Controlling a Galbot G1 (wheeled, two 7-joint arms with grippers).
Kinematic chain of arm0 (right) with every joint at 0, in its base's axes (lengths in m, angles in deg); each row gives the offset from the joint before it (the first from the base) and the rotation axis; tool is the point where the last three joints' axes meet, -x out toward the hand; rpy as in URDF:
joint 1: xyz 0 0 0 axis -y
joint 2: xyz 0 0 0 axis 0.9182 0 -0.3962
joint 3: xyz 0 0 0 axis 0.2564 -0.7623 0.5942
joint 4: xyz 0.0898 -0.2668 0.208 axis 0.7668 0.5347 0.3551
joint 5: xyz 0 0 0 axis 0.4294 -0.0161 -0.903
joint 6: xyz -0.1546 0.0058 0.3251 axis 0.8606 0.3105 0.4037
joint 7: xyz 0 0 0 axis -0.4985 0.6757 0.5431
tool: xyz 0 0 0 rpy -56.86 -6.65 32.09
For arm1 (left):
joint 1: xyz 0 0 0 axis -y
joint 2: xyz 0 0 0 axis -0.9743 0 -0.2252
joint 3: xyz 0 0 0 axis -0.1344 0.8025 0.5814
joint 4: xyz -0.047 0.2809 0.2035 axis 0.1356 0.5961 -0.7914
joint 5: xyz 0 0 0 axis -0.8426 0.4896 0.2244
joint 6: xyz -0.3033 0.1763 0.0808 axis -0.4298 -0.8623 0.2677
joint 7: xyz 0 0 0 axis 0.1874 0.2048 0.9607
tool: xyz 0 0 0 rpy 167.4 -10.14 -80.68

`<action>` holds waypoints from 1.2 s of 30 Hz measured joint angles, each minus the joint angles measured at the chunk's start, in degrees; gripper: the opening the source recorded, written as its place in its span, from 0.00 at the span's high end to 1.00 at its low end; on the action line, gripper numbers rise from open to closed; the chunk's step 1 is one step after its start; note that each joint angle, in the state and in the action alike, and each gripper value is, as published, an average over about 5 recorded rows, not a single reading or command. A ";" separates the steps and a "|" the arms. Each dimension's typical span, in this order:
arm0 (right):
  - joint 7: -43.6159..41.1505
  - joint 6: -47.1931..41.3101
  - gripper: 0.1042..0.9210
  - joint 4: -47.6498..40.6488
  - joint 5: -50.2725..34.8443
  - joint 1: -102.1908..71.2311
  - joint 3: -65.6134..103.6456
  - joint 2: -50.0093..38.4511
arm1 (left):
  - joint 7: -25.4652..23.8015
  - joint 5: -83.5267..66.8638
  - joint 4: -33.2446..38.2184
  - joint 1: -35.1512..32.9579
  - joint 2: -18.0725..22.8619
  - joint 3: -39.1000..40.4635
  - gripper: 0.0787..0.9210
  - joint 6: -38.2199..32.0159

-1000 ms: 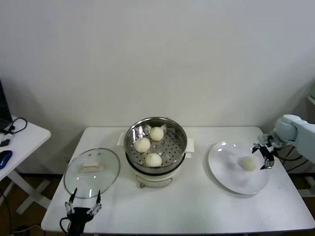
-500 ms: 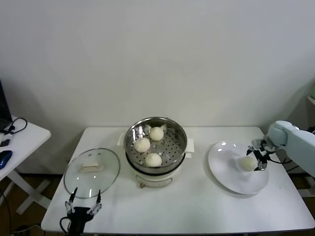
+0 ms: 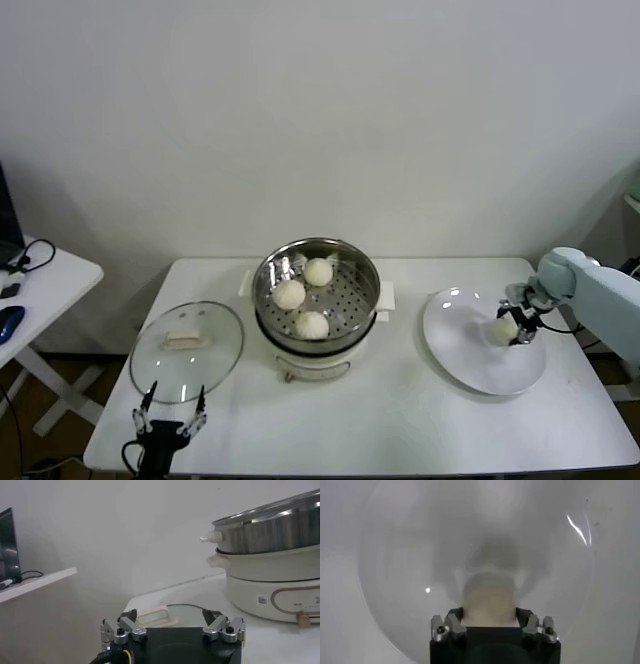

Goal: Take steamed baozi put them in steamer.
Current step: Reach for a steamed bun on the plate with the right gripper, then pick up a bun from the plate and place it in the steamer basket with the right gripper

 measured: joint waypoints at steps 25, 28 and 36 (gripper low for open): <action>-2.25 -9.00 0.48 21.07 -29.35 40.74 -34.43 1.68 | 0.03 -0.23 0.51 0.58 -0.22 0.52 0.12 0.06; -2.23 -10.57 0.48 24.30 -33.82 46.28 -37.01 3.61 | -0.01 -0.24 0.46 0.73 -0.23 0.65 0.12 0.13; -0.25 -15.77 0.48 32.96 -43.72 53.74 -39.86 8.68 | -0.06 -0.39 0.31 0.92 -0.41 0.67 0.12 0.14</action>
